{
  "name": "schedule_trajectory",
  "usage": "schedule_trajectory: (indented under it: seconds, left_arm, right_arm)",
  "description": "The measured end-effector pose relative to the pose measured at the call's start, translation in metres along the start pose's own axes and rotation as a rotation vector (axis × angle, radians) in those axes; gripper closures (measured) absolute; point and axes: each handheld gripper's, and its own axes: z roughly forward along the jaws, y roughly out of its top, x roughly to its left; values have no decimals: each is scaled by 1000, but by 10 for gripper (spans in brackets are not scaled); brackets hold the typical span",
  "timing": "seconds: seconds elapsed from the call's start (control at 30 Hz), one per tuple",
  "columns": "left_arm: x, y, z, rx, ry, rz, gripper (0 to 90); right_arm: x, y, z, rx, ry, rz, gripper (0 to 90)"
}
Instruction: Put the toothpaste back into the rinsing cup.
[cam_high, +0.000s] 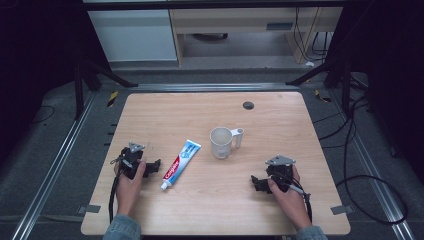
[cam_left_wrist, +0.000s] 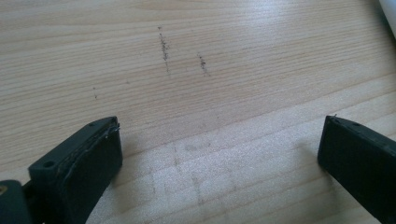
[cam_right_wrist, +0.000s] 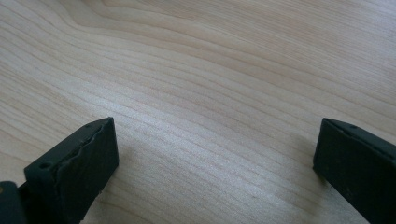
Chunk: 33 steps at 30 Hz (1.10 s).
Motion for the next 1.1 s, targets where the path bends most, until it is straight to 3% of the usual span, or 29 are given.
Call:
schedule_trajectory:
  seconds: [0.13,0.27,0.43,0.6,0.8,0.93,1.0,1.1]
  left_arm:
    - [-4,2,2,0,33,-32,0]
    - [-5,0,0,0,22,-28,0]
    - [-8,1,-10,-25,-7,-34,24]
    - [-3,5,-28,-67,22,-55,34]
    - [-3,10,-51,-107,96,-8,39]
    - [-6,17,-64,-134,57,-1,37]
    - [-9,23,-71,-151,23,31,27]
    - [-14,31,-86,-145,17,70,35]
  right_arm:
    - [0,0,0,0,1,0,3]
    - [0,0,0,1,2,1,3]
    - [0,0,0,0,0,0,3]
    - [0,0,0,0,0,0,3]
    - [0,0,0,4,1,3,3]
    - [0,0,0,2,3,2,3]
    - [0,1,0,3,2,0,3]
    - [-1,1,1,0,4,-13,3]
